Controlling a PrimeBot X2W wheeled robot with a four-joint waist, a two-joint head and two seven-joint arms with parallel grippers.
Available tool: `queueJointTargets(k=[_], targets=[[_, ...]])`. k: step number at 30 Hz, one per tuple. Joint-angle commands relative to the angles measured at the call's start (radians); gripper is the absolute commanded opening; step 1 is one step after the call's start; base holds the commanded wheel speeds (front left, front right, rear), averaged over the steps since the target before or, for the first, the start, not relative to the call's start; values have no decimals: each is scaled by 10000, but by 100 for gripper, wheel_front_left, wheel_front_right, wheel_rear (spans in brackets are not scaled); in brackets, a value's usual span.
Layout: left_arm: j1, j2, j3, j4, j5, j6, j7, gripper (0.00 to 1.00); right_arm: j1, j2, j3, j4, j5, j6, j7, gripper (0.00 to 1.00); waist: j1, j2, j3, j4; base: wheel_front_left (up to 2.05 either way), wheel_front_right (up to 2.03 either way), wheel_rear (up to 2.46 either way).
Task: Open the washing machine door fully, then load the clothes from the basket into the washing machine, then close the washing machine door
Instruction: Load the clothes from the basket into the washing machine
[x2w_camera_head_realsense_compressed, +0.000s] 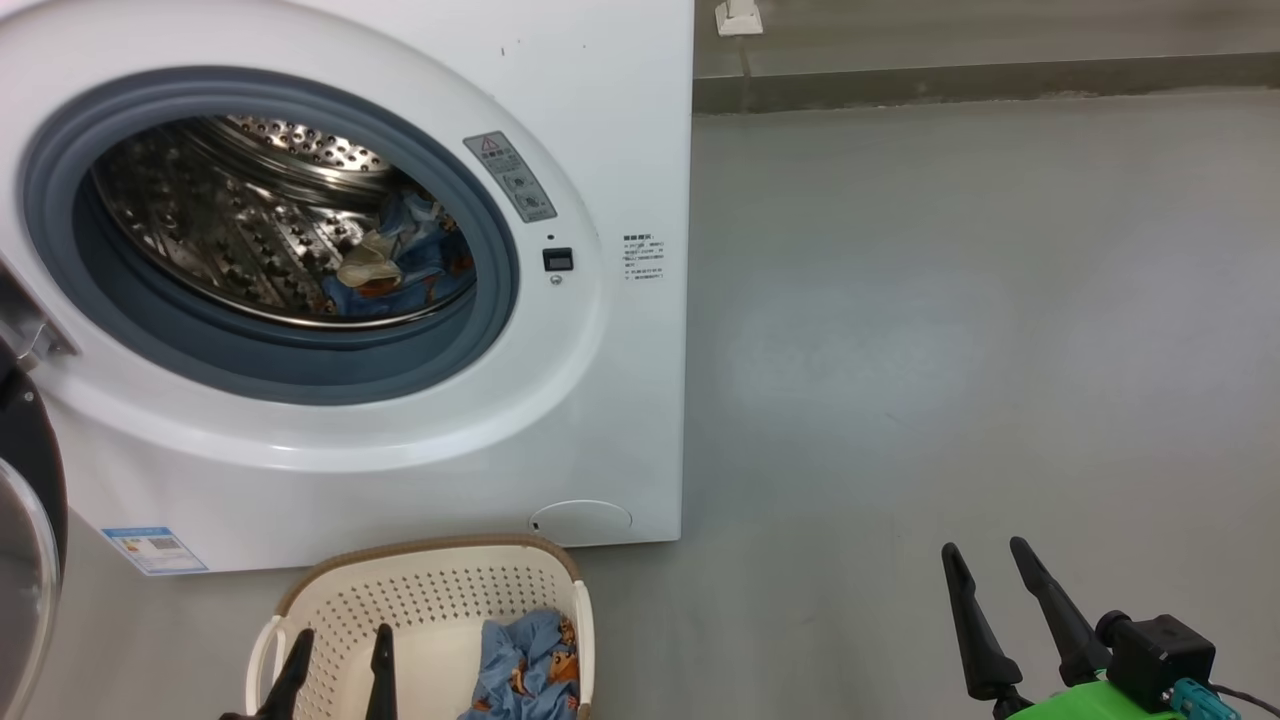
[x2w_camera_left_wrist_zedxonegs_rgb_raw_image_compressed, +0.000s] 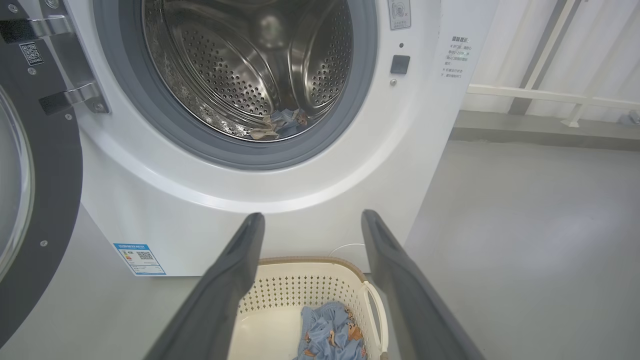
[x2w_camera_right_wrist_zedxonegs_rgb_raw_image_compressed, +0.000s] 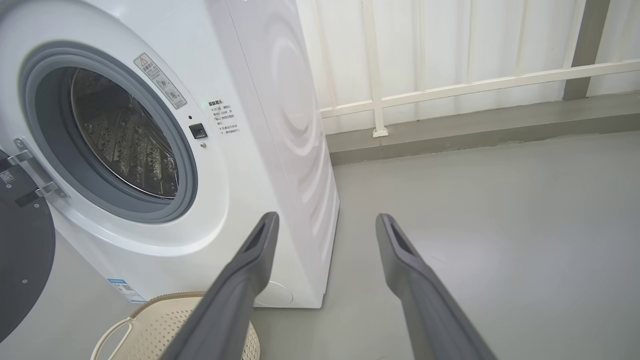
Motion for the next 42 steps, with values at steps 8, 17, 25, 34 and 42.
queueJointTargets(k=[8,17,25,34,42], targets=[[-233,41,267,-154,-18,102,-63,100,-206,-71,299,-193,71,16,-120,100,0,0,-45,10,0,0,0],[-215,41,276,-173,44,71,-63,100,-218,-70,313,-196,82,16,-120,100,0,0,12,-44,0,0,0],[-275,41,217,-96,42,18,-63,100,-230,-119,338,-218,63,16,-120,100,0,0,165,-104,0,0,0],[-587,41,-34,246,38,-115,-63,100,-426,-189,364,-342,45,16,-120,100,0,0,913,-221,0,0,0],[-1344,41,-326,1066,130,-338,-63,100,-717,-232,224,-569,-32,16,-120,100,0,0,2259,-526,0,0,0]])
